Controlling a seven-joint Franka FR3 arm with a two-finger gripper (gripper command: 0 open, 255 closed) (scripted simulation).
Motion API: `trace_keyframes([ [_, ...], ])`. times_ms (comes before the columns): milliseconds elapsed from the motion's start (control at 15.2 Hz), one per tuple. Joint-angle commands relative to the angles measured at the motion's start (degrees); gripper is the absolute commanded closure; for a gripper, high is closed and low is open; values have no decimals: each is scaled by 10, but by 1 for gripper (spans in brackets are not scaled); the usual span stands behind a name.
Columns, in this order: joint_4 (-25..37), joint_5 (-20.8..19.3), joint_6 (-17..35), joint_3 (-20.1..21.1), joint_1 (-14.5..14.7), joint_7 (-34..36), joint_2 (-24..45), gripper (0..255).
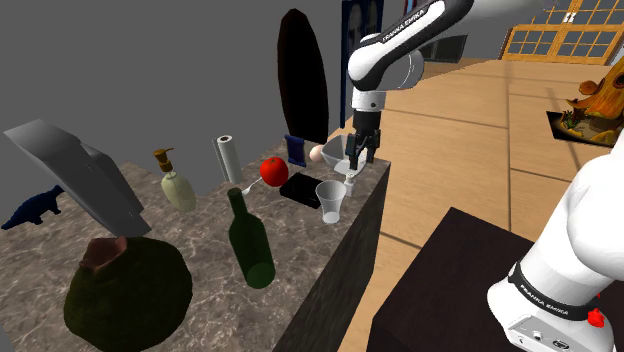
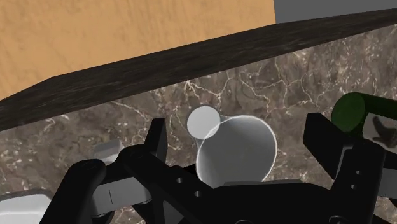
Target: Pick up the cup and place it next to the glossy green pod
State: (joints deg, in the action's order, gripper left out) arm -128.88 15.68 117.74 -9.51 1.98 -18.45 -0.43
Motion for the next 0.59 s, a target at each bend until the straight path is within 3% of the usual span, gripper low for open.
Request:
trace_keyframes([
  [0,24,17,15,-1,-1,-18,44,0],
  [528,132,77,50,13,-13,-70,209,0],
])
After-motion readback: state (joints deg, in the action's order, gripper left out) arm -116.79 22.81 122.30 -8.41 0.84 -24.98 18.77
